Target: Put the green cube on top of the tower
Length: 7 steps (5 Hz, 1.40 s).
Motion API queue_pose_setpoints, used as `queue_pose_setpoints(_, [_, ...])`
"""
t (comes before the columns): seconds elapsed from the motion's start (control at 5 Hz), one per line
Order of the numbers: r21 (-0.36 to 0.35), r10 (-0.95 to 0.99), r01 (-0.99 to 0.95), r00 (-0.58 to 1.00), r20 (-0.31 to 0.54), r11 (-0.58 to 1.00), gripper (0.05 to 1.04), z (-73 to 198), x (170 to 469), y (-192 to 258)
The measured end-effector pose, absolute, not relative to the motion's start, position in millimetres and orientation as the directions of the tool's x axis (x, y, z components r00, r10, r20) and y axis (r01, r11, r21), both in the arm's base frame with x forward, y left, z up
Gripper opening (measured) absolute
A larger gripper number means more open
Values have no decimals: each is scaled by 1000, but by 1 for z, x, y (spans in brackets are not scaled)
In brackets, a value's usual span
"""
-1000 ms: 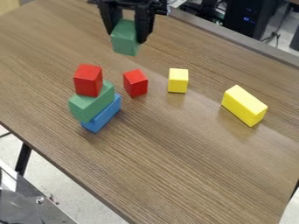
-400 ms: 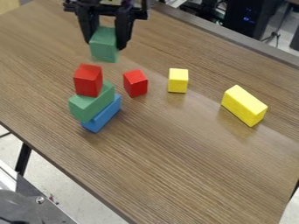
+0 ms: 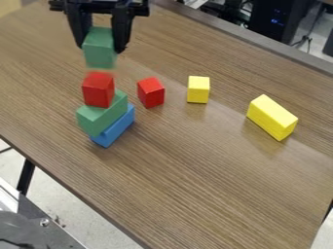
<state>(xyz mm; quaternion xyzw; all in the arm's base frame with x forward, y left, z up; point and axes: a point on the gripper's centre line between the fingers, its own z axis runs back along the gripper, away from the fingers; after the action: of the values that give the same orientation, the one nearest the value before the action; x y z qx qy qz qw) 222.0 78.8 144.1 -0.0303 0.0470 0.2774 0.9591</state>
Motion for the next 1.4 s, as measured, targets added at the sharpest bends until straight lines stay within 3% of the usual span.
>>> queue_pose_setpoints(0.4, [9,550,-562,805,-225,827,576,120,229,88])
queue_pose_setpoints(0.8, [25,556,-567,796,-239,823,623,116,230,85])
queue_pose_setpoints(1.0, [59,550,-553,800,-240,831,915,121,229,89])
queue_pose_setpoints(1.2, [57,540,-542,812,-221,839,1002,127,231,87])
queue_pose_setpoints(1.4, [22,505,-509,846,-170,861,998,134,235,86])
